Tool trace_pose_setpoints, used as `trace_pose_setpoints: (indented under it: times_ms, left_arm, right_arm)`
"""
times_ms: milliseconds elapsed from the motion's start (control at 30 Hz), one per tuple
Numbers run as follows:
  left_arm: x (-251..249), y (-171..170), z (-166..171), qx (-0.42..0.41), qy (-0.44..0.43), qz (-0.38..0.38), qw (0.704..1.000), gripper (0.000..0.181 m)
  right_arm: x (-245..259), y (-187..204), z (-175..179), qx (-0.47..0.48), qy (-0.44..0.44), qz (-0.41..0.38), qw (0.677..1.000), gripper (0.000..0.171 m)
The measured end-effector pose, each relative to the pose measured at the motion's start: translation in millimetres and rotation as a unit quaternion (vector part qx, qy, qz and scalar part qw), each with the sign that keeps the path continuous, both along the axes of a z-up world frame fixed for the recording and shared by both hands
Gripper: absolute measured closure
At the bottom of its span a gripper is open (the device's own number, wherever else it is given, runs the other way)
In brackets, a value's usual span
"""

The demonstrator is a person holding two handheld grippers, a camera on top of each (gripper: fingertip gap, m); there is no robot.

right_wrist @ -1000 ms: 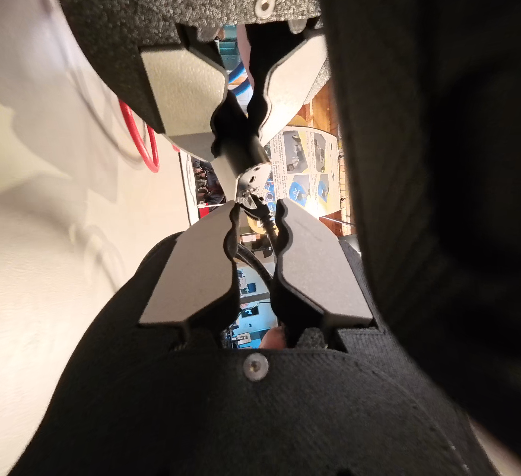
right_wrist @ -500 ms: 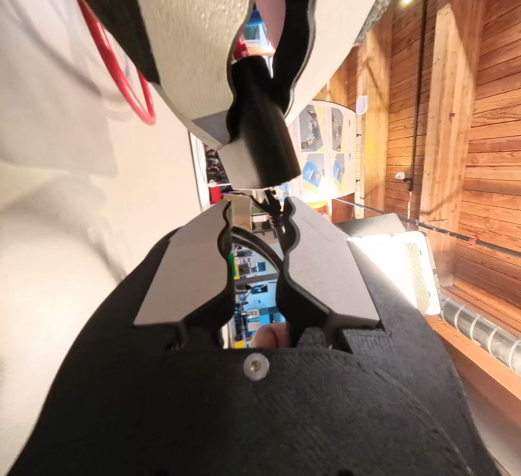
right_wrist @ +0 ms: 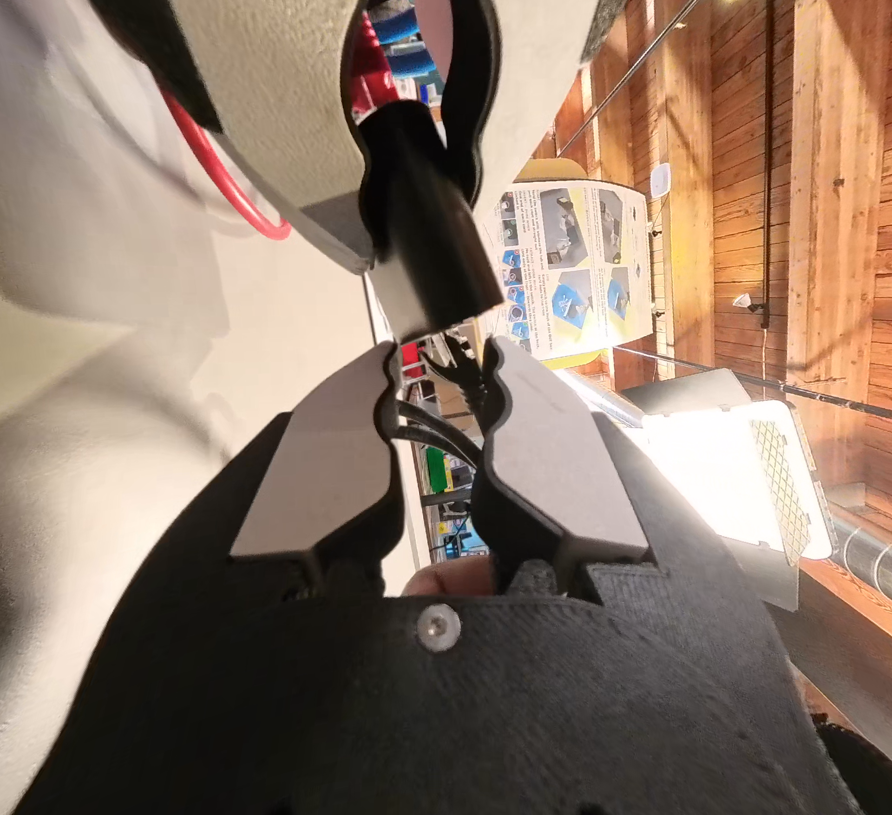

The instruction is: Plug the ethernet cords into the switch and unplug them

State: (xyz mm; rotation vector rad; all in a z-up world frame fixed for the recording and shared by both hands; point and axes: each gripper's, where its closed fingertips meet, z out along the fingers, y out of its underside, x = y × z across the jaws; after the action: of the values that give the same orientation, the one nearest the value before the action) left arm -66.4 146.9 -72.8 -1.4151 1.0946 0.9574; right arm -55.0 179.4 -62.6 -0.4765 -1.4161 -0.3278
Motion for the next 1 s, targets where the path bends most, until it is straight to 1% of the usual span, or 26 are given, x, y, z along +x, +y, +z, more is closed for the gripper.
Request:
trace_pose_setpoints:
  times_ms: [67, 100, 333, 433, 533, 733, 833, 867, 1000]
  left_arm:
    - [0.8, -0.2, -0.7, -0.001, -0.002, -0.003, 1.000, 0.155]
    - [2.1, -0.4, -0.5, 0.001, -0.005, -0.006, 1.000, 0.154]
    - [19.9, -10.7, 19.2, 0.032, -0.080, -0.069, 0.994, 0.154]
    - [20.0, -13.5, 28.0, 0.048, -0.105, -0.076, 0.990, 0.153]
    - [16.3, -10.6, 28.2, 0.062, -0.086, -0.057, 0.993, 0.152]
    - [2.0, 1.3, 19.0, 0.073, -0.001, 0.019, 0.997, 0.142]
    - [-0.9, 5.3, 13.6, 0.072, 0.033, 0.040, 0.996, 0.147]
    - [-0.9, 5.6, 14.3, 0.077, 0.035, 0.042, 0.996, 0.151]
    - [0.0, 5.4, 13.9, 0.065, 0.017, 0.047, 0.997, 0.154]
  right_arm:
    - [0.6, 0.2, 0.2, -0.013, -0.002, 0.001, 1.000, 0.143]
    - [1.5, 1.5, 1.9, -0.022, 0.003, -0.002, 1.000, 0.149]
    - [6.7, 11.6, 7.2, -0.118, 0.035, -0.005, 0.992, 0.149]
    - [9.8, 16.2, 9.7, -0.159, 0.050, 0.000, 0.986, 0.149]
    - [11.7, 17.4, 10.3, -0.167, 0.052, -0.002, 0.985, 0.149]
    - [9.6, 9.4, 6.7, -0.162, 0.038, 0.015, 0.986, 0.150]
    - [9.2, 6.8, 4.9, -0.158, 0.030, 0.022, 0.987, 0.151]
    - [9.4, 7.0, 4.1, -0.155, 0.027, 0.022, 0.987, 0.150]
    - [10.7, 6.5, 5.6, -0.147, 0.030, 0.030, 0.988, 0.150]
